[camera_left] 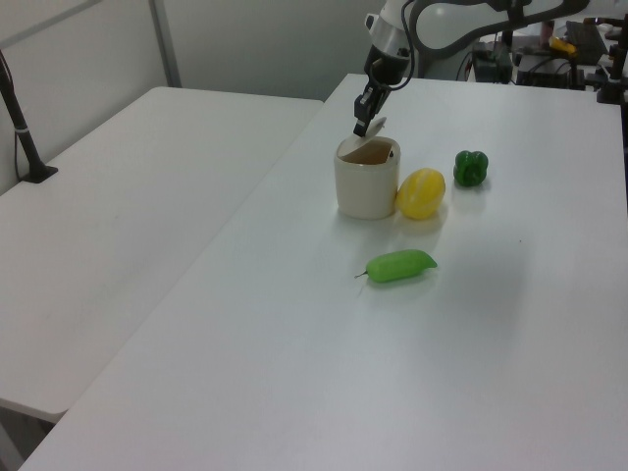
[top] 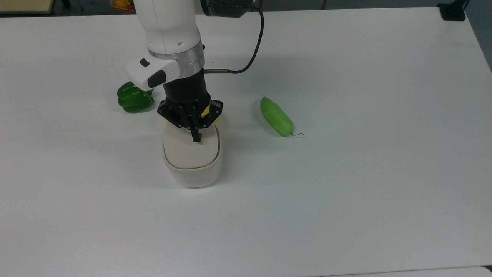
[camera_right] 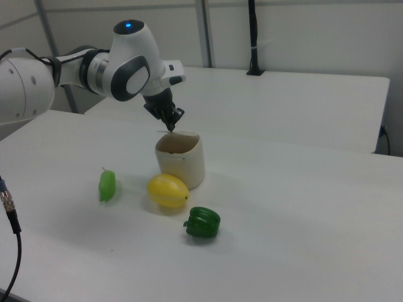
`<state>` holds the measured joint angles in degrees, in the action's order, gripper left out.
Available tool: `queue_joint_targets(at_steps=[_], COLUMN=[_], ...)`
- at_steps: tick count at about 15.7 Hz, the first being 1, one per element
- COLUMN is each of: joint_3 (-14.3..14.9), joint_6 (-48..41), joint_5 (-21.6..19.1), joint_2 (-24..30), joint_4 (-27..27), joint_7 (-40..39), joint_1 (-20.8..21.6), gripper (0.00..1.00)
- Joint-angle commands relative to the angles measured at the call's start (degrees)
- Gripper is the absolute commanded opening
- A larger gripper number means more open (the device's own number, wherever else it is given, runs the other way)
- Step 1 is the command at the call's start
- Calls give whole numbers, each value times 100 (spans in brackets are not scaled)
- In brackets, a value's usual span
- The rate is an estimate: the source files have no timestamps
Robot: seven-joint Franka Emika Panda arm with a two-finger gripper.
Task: Close garbage bin
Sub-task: 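Push the lid down with the gripper until it shuts on the bin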
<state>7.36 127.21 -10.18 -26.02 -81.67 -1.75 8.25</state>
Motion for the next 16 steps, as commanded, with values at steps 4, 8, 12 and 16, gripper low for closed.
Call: queue_joint_targets(at_steps=[4,8,12,16], joint_3=[28,37,37,37], joint_6=[-530,-530,-530,-477], joint_5=[-19,-11,-11,-11], joint_2=[71,-8,-113,-219], joint_4=[-165,-227,-270,-271], joint_7=[-159,-168,-194,-185], joint_1=[-60,-113,-131,-122], gripper=[0,0,0,0])
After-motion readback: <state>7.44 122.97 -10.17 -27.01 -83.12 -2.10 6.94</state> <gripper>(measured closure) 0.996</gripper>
